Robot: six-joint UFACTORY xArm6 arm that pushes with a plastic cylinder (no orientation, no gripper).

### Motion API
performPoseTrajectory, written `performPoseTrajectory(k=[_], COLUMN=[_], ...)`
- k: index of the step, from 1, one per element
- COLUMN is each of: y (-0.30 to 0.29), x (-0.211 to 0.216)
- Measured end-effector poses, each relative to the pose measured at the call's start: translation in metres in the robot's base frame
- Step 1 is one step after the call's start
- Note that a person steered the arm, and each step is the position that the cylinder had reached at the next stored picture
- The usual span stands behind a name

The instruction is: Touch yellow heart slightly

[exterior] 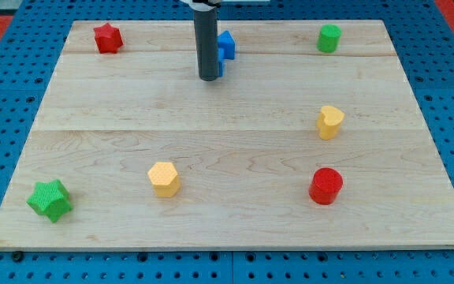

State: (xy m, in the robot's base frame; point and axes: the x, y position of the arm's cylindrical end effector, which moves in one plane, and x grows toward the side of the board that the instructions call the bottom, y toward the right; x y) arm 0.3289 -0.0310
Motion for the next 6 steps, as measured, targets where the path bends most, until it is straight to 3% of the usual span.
performPoseTrajectory(k=[2, 4, 6], y=[0.010, 0.142, 0.201], x=[0.004, 0.021, 0.044])
